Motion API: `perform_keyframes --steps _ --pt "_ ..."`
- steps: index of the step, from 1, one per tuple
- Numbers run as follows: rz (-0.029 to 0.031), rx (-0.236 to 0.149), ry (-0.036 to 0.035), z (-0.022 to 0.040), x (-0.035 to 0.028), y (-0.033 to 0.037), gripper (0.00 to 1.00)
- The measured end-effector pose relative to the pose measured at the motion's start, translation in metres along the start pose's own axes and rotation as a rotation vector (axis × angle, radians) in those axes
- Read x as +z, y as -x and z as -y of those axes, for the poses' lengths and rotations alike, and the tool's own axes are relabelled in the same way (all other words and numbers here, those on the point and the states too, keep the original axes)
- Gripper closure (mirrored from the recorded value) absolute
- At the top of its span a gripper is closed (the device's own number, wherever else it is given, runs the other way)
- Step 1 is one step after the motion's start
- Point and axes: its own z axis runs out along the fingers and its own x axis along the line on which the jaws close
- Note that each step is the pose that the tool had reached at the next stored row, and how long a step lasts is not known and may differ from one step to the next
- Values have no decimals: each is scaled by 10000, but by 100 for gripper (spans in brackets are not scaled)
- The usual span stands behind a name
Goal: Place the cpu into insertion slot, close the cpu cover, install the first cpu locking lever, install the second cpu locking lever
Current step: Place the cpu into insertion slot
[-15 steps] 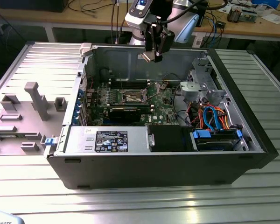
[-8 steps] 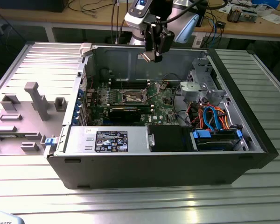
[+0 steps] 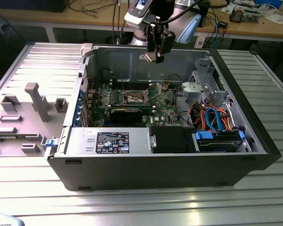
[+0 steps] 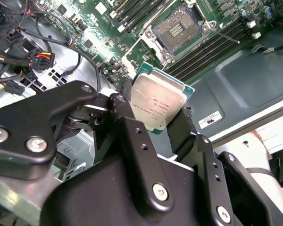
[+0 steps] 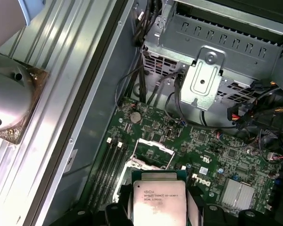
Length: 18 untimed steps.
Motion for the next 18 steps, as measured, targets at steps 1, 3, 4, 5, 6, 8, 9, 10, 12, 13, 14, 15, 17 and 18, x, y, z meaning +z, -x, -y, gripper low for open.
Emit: perform_keyframes --steps 1,3,4,5,6,8,9,10,12,13,14,15,17,18 --pt "7 76 1 0 0 0 46" --pt "36 384 7 0 1 0 46" --pt "46 504 9 0 1 0 46" --pt "53 577 11 0 1 0 46" --pt "64 702 13 0 1 0 46" --pt "77 850 15 0 1 0 46" --pt "87 967 18 0 2 0 46" --pt "90 1013 19 0 2 0 46" --pt "93 1023 19 0 2 0 46" --pt "93 1023 19 0 2 0 46" --pt "92 1024 19 0 2 0 46" --pt "93 1024 19 0 2 0 46" --pt "93 1026 19 0 2 0 46" --pt "93 1027 19 0 2 0 46"
